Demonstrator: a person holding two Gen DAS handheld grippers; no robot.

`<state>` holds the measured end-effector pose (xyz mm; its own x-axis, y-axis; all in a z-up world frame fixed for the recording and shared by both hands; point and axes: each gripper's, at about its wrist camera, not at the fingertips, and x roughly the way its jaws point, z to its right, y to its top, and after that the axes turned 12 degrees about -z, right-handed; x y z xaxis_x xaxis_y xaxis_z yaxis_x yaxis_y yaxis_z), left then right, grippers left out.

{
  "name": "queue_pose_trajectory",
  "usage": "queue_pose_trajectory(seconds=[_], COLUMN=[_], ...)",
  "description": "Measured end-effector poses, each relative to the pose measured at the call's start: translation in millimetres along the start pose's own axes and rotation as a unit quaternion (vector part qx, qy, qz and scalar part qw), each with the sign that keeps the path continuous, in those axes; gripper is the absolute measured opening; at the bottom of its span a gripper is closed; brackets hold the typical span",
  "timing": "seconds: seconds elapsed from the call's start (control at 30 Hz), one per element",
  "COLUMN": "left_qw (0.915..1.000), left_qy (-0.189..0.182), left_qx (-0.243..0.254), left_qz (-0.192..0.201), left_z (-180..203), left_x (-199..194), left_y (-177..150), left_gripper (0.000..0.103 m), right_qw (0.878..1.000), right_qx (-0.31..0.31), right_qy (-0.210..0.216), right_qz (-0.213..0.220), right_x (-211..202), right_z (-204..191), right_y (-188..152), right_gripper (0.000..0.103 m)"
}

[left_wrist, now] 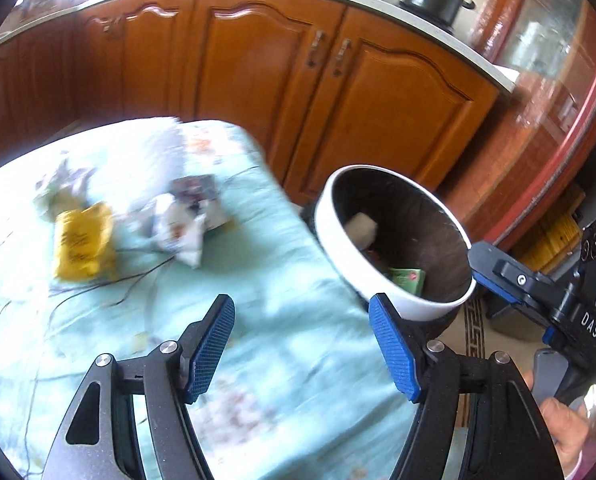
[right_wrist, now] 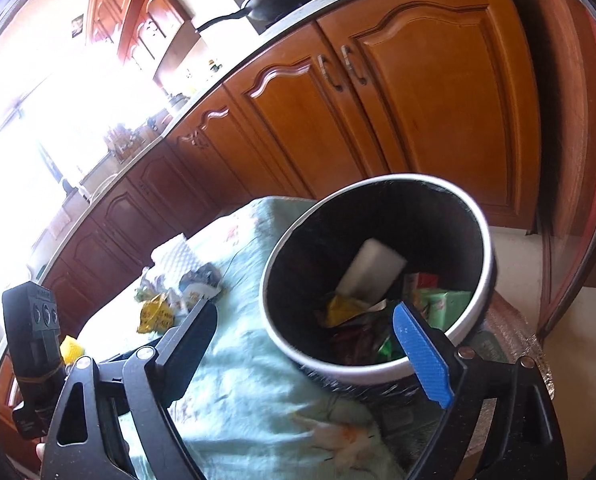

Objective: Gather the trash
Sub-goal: 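Move both open tools back toward the yellow snack bag and wrappers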

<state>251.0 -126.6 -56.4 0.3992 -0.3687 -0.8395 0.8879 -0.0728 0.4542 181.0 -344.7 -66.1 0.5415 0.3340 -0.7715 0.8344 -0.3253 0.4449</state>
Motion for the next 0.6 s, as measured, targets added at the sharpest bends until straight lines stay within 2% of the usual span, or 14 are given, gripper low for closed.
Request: queue_pose_trajectory(seconds=[0.37,0.6], left_qw=[0.9953,0.9911], left_qy=[0.02,0.024], left_qx=[-0.091,-0.128], left_qz=[0.025,0.029], left_z=[-75.9,-104.1], left_x=[-50.0,-61.4], left_y=[-43.7,-53.0], left_gripper=[0.069,0.069], right_qw=[0.998,0.993], right_qx=[-0.063,-0.113], right_qy=[0.014,0.005], right_qz=[-0.026,-0.029], right_x=[30.5,49.3], right_z=[-61.6,-97.7], right_y=[-26.1,-38.3], right_gripper=[0.092,0.092])
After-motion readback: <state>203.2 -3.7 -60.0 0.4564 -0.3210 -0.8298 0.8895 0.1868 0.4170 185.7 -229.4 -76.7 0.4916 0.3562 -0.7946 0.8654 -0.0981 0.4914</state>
